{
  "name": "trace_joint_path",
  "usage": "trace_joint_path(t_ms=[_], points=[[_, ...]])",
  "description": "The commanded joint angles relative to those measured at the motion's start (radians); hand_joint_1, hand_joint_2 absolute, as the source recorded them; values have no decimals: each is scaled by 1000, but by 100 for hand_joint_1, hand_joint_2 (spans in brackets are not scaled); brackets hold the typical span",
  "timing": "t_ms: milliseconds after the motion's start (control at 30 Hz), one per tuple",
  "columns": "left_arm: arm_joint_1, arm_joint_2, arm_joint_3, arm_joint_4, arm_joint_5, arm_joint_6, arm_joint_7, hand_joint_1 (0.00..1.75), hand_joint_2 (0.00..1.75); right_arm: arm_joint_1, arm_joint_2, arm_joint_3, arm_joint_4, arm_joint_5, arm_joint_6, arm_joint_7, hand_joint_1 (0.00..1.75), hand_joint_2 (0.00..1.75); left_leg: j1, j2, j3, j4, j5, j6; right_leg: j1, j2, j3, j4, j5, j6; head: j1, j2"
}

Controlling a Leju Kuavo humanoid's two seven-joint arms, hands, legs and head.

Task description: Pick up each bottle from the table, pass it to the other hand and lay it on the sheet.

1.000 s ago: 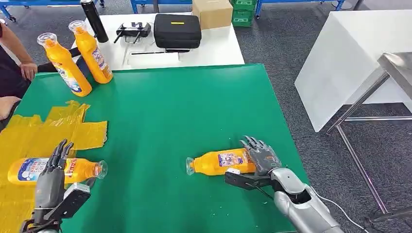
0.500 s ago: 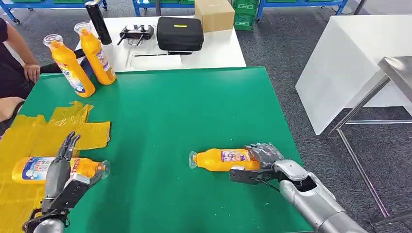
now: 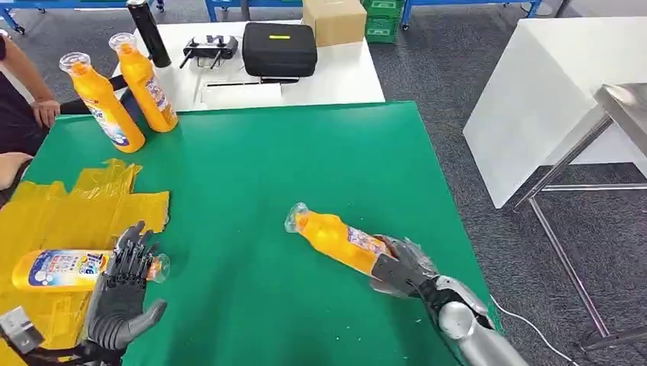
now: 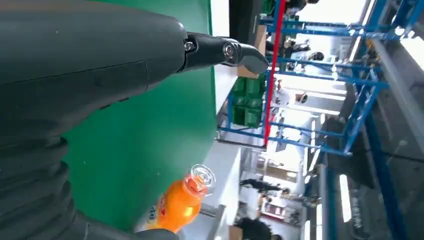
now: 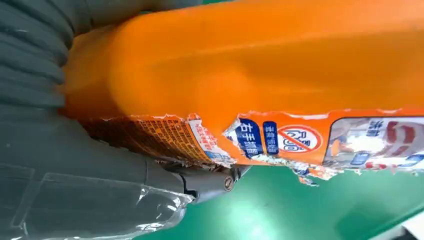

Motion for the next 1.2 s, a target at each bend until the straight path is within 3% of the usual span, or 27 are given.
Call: trace_joint_path(t_ms=[33,133,200,267,433,600,700,900,1200], points=[[28,-41,25,-22,2,-11,1,0,175,44,46,-94,-49,-6,1,-6,175,175,1,-2,-2,1,0,-1,0,-3,-1,1,-1,-1,1,0],[28,-41,25,-22,2,-11,1,0,175,44,46,-94,-49,-6,1,-6,175,175,1,1,-5,1,-1,-2,0,0,-3,2,-1,-1,0,0],[51,-63,-4,-41,64,-74,11,0,175,65,134,-151,-118,-131,10,-129,175,175,1,1,-4,1,-1,-1,1,-1,-3,2,-1,-1,0,0],[69,-59,-53,-63,28,-56,7,0,175,58,176,-126,-178,-165,16,-121,175,175,0,3,-5,1,-1,-1,0,1,-5,2,-1,-1,1,0],[47,1,-149,-52,53,-3,-2,0,175,-30,244,44,-187,-220,29,-103,175,175,1,5,-7,1,0,-2,0,3,-7,2,0,-1,0,0],[-31,26,-195,24,86,-19,7,0,175,-178,336,267,13,-216,35,-68,175,175,2,6,-6,0,1,-2,2,4,-7,2,1,-1,0,0],[-48,25,-214,46,89,-22,7,0,175,-212,383,356,53,-186,24,-64,175,175,1,4,-5,-1,1,-2,1,3,-6,2,1,-1,0,0],[-55,32,-228,59,91,-14,-1,0,175,-231,397,449,58,-181,15,-50,175,175,2,3,-5,-1,2,-3,1,1,-5,3,0,-1,0,0],[-57,35,-228,61,92,-14,0,0,175,-237,394,466,73,-187,17,-48,175,175,1,1,-7,0,2,-4,1,0,-6,4,0,-1,1,0]])
